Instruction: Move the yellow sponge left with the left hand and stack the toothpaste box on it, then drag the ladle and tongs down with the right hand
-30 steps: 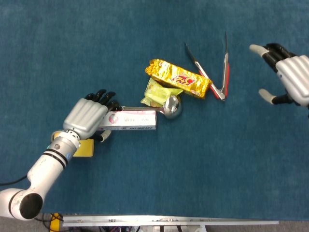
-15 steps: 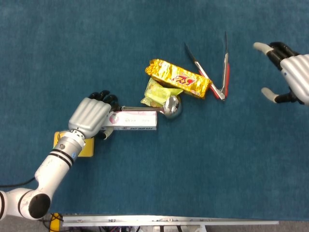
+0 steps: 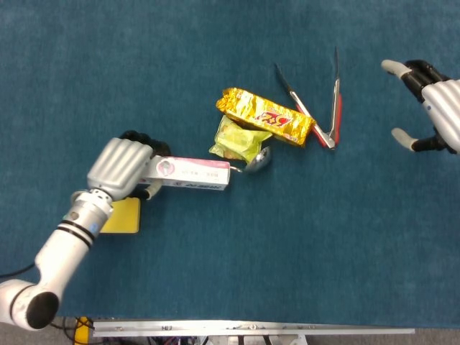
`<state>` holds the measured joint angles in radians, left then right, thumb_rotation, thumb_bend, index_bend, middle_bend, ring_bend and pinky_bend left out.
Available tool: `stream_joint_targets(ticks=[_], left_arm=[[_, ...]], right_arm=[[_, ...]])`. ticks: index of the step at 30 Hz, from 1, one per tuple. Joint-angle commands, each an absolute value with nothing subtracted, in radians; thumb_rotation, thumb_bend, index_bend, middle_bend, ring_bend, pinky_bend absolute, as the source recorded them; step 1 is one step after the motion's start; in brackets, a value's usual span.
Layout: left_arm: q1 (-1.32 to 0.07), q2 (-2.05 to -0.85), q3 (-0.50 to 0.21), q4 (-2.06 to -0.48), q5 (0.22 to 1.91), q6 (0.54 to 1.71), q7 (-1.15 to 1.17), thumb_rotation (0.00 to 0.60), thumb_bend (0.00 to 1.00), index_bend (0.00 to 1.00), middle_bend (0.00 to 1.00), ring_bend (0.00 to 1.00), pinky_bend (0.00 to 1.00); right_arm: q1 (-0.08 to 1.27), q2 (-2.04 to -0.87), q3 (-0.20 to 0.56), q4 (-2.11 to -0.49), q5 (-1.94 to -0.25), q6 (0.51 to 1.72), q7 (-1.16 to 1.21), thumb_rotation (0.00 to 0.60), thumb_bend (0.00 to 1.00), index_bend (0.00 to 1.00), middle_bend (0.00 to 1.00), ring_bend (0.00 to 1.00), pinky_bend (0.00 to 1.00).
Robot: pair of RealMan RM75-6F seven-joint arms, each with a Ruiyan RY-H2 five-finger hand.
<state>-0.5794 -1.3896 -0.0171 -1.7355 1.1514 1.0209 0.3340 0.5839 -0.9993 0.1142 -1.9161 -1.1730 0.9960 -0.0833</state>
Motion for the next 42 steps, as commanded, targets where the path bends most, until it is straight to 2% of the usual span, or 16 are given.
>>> stream_joint_targets(ticks=[1,15,29,31,36,39,42], left_arm=[[-0.559,-1.331,-0.007,-1.777,1.188,1.043,0.312,0.600,0.34,0.48,0.41,0.26,0.21],[-0.454,-1.112,0.082,-1.862,1.296,1.102,0.207,0.600,0.34,0.47,0.40,0.26,0.21],[-0.404,-1.054,0.120,-1.821,1.297,1.049,0.121,0.598,0.34,0.47,0.40,0.26,0.21],[-0.408,-1.055,0.124,-1.818,1.289,1.023,0.121,0.587,0.34,0.44,0.39,0.25,0.21],[-0.426,-1.045,0.128,-1.829,1.259,0.961,0.142,0.514,0.34,0.25,0.30,0.22,0.22],[-0.435,-1.032,0.124,-1.844,1.239,0.942,0.160,0.504,0.34,0.15,0.20,0.16,0.21],[-0.438,-1.023,0.120,-1.858,1.230,0.940,0.174,0.504,0.34,0.11,0.14,0.10,0.21]], right_arm=[[0.582,-0.998,0.116,-1.915,-1.175,0.995,-0.079,0.600,0.26,0.00,0.20,0.10,0.33],[0.575,-1.002,0.124,-1.918,-1.182,0.985,-0.076,0.600,0.26,0.00,0.20,0.10,0.33],[0.574,-1.014,0.124,-1.918,-1.179,0.975,-0.089,0.600,0.26,0.00,0.20,0.10,0.33],[0.573,-1.014,0.124,-1.919,-1.179,0.974,-0.090,0.600,0.26,0.00,0.20,0.10,0.33],[0.570,-1.011,0.125,-1.921,-1.179,0.976,-0.091,0.600,0.26,0.00,0.20,0.10,0.33],[0.566,-1.008,0.126,-1.922,-1.177,0.977,-0.087,0.600,0.26,0.00,0.20,0.10,0.33],[0.564,-1.006,0.126,-1.919,-1.175,0.977,-0.085,0.600,0.26,0.00,0.20,0.10,0.33]])
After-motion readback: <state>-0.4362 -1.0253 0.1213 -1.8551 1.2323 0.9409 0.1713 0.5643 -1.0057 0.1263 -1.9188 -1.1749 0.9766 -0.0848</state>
